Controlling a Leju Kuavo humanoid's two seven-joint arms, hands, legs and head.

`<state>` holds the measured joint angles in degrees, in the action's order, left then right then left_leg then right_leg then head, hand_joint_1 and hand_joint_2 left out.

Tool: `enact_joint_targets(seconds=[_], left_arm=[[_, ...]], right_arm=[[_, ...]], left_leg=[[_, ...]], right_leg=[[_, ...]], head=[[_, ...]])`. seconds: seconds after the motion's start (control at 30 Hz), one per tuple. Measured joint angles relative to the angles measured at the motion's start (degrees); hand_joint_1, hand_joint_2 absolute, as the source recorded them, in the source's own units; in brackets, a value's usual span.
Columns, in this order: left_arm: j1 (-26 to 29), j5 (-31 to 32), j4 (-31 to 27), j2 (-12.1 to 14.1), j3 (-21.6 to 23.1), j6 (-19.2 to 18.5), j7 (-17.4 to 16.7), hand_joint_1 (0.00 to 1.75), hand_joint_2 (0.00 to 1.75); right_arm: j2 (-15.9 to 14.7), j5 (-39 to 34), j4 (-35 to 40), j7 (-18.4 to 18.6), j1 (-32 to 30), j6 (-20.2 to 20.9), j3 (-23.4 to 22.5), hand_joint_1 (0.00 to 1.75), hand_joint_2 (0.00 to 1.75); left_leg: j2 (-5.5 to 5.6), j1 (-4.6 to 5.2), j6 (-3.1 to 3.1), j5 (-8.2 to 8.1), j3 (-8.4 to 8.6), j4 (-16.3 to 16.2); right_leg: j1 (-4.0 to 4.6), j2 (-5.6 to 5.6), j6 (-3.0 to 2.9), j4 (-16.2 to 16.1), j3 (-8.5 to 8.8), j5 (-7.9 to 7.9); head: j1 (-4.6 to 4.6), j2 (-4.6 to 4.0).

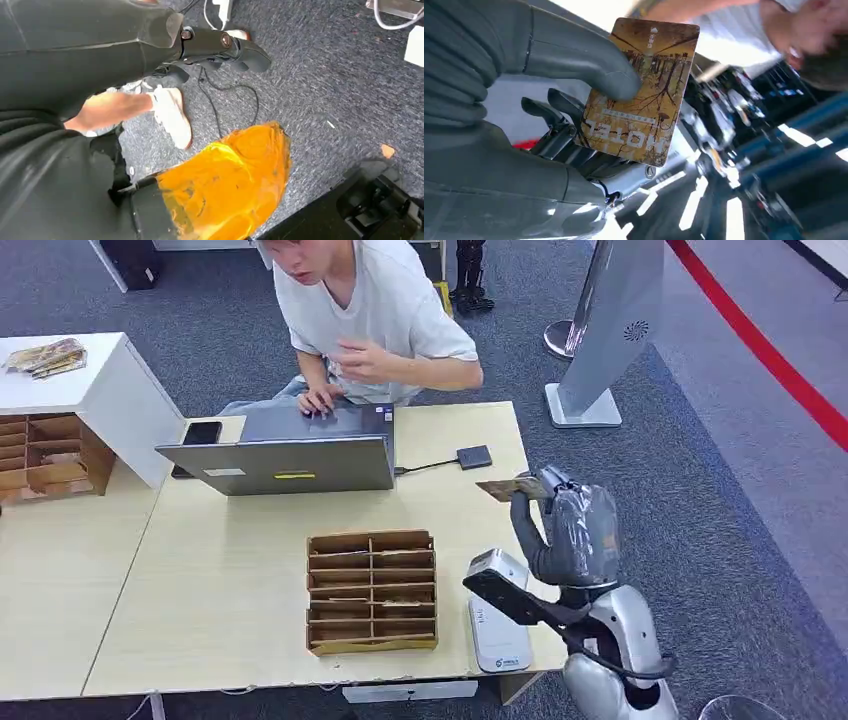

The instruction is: Pass the card to the sensor for recognition and then transmit it.

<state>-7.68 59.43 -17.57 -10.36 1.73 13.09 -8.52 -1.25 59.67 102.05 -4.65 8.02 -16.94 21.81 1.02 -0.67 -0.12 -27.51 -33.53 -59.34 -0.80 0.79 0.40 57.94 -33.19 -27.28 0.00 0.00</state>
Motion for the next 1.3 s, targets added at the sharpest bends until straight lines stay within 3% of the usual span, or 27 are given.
enact_joint_targets(seconds=[0.43,0.6,0.93,1.3], left_arm=[[-0.6,0.8,0.0,0.0,0.0,-0.8,0.2,0.00,0.00],[-1.2,2.4,0.0,-0.2,0.6,-2.3,0.2,0.00,0.00],[-2.3,4.7,0.0,-0.7,2.8,-4.3,0.2,0.00,0.00],[-2.7,5.2,0.0,-1.1,3.3,-4.9,0.2,0.00,0.00]], right_arm=[[0.4,2.2,2.4,-0.5,1.8,-1.1,1.6,1.75,1.75],[0.4,5.4,2.2,1.1,5.8,0.5,3.1,1.75,1.75],[1.0,7.0,-6.1,4.8,14.2,4.5,3.9,1.75,1.75],[1.7,8.1,-14.3,7.0,17.7,6.5,4.0,1.75,1.75]], left_leg=[[0.00,0.00,0.00,0.00,-0.02,0.0],[0.01,0.00,-0.01,0.03,-0.01,0.0],[0.02,0.00,-0.01,0.08,-0.01,0.0],[0.05,0.00,-0.01,0.08,-0.02,0.0]], right_leg=[[0.00,0.00,0.00,0.0,0.00,0.00],[0.00,0.00,-0.02,0.0,0.00,0.02],[0.00,-0.01,-0.04,0.0,0.00,0.05],[0.00,-0.02,-0.04,0.0,0.00,0.04]], head=[[0.00,0.00],[0.02,0.00],[0.00,0.00],[0.02,0.00]])
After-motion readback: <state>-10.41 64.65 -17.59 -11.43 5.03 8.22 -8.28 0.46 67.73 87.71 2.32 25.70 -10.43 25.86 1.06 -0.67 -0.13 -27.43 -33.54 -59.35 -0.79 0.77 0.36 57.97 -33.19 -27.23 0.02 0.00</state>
